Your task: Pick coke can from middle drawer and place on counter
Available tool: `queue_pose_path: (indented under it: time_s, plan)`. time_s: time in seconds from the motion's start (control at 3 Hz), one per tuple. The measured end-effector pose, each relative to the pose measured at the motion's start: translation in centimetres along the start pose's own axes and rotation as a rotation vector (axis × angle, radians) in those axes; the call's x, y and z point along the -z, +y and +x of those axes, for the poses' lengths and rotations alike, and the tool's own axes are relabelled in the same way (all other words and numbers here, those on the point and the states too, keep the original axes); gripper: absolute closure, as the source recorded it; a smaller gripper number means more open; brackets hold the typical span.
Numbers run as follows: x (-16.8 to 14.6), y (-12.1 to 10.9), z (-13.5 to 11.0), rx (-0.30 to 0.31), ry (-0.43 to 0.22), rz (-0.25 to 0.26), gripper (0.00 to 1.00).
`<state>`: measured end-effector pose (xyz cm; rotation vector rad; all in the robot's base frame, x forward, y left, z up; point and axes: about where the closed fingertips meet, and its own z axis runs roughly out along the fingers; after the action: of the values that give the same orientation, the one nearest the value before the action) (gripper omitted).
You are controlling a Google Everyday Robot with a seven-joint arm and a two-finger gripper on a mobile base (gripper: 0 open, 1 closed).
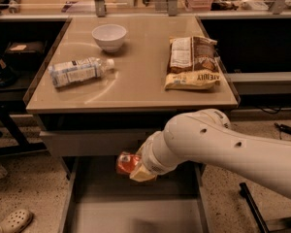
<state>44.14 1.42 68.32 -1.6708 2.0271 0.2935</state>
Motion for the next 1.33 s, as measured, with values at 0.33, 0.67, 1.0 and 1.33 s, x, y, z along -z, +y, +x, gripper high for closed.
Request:
queue_pose_path:
  time_s: [0.33,0.67,1.0,1.33]
  plan:
    - [3.9,-0.6,-2.0,0.028,0.022,0.050,1.00]
    - [3.9,-0.6,-2.0,0.029,0.022,0.050,1.00]
    - [7.2,-0.6,-3.7,0.053,-0.001,0.109,1.00]
    - [11.5,-1.6,-5.8,0.083,-0.018,0.199,1.00]
